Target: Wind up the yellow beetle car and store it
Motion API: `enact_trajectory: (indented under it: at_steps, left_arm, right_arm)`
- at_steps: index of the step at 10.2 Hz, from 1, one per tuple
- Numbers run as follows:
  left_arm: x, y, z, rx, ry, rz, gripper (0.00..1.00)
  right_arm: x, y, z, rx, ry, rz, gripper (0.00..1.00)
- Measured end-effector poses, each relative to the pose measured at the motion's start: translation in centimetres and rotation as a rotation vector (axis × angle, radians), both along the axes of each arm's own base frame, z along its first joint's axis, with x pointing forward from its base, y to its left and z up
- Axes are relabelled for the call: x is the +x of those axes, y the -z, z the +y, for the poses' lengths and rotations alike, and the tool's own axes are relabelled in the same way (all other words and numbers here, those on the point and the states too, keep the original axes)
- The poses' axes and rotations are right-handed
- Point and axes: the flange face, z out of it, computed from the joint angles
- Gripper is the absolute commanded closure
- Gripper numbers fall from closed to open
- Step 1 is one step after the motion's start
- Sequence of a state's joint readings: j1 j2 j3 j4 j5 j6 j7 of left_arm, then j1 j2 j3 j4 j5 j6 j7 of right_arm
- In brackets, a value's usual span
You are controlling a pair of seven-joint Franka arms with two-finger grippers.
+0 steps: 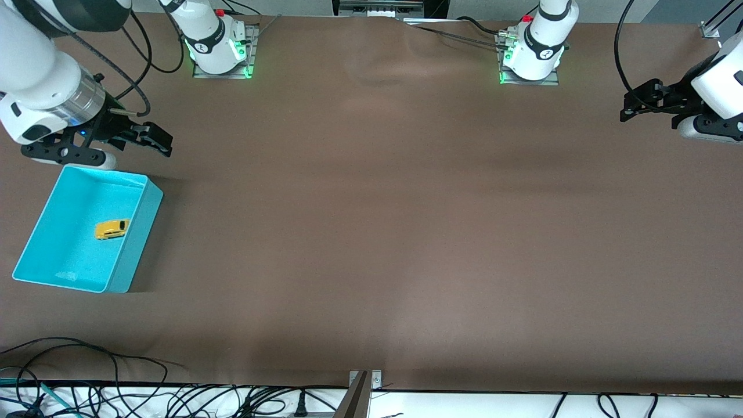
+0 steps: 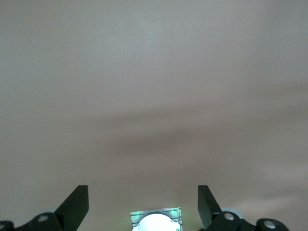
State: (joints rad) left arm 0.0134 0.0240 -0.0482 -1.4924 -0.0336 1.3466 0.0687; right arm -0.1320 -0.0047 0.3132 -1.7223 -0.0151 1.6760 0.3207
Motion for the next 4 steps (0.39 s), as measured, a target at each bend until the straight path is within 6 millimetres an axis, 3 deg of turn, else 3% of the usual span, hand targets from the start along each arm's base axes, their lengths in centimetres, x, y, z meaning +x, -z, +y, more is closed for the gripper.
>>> enact_trajectory:
  at_steps: [4]
  left_arm:
    - [0.0, 0.0, 0.0, 0.000, 0.000, 0.000, 0.00]
  right_arm:
    - [0.0, 0.0, -1.9, -0.006, 0.035, 0.008, 0.00]
